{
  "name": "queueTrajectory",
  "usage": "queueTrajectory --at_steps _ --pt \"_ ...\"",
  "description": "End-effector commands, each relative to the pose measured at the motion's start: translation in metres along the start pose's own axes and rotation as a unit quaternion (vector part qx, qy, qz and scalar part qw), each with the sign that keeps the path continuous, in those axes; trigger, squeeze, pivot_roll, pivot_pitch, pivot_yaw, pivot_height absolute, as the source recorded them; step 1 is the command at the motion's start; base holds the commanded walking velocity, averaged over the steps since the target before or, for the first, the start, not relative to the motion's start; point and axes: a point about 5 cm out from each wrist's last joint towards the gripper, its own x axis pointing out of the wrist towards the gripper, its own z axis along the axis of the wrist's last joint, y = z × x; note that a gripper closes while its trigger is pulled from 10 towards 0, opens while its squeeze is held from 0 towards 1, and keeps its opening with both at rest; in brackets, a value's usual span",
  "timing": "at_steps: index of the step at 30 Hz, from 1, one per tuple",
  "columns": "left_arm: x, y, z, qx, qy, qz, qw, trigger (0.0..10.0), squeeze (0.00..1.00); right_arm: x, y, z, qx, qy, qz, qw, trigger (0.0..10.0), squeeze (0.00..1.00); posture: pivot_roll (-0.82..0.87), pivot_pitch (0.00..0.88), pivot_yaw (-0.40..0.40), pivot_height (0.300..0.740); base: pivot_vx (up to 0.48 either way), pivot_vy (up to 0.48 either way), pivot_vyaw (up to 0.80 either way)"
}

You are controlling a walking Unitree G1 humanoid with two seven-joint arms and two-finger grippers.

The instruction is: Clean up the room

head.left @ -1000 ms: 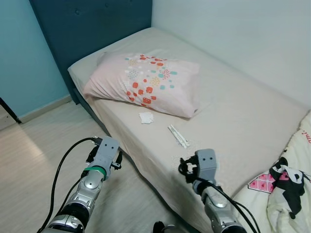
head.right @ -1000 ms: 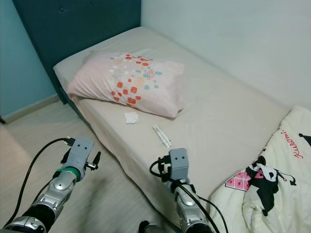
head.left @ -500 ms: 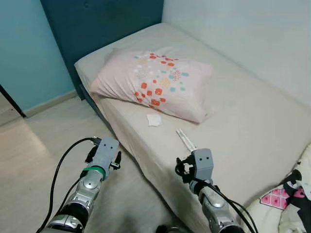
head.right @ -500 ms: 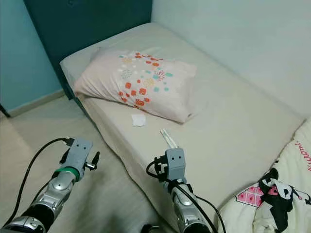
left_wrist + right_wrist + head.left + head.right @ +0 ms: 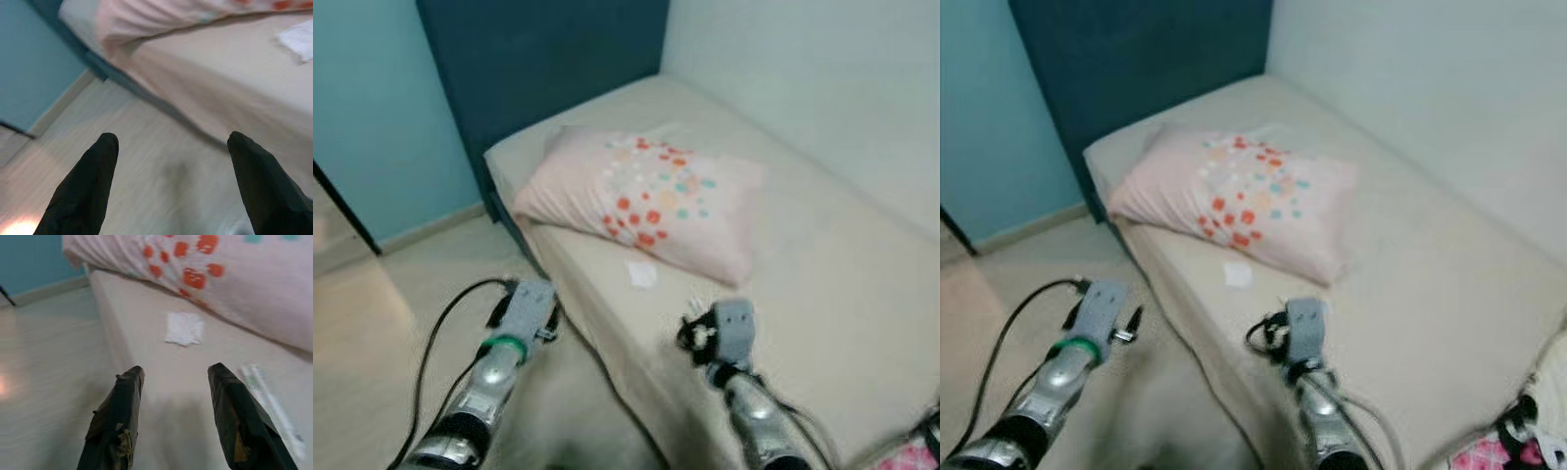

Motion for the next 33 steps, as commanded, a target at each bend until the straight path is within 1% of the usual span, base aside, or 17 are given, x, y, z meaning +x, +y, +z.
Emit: queueTrajectory --at_steps 1,3,25,33 --pt "-0.0028 -0.0095 -0.0045 -0.006 0.008 -0.015 1.000 10.0 0.00 -0.0056 -0.0096 -0.0069 -0.003 0.014 -0.015 1.000 10.0 0.00 0.00 0.118 0.024 0.713 0.000 0.000 0.00" --pt "-0.0029 -0.0100 -0.0035 -0.008 0.002 -0.018 1.000 10.0 0.00 -0.0057 -0.0098 -0.0070 -0.003 0.014 -0.016 1.000 10.0 0.00 0.00 0.118 0.024 0.713 0.000 0.000 0.00" --pt "-0.0033 -0.0124 -0.0043 -0.003 0.005 -0.025 1.000 10.0 0.00 -0.0063 -0.0093 -0.0086 -0.004 0.017 -0.018 1.000 10.0 0.00 0.00 0.118 0.025 0.713 0.000 0.000 0.00" --pt "-0.0042 -0.0141 -0.0059 -0.002 0.007 -0.028 1.000 10.0 0.00 -0.0065 -0.0082 -0.0093 0.003 0.018 -0.020 1.000 10.0 0.00 0.00 0.118 0.025 0.688 0.000 0.000 0.00"
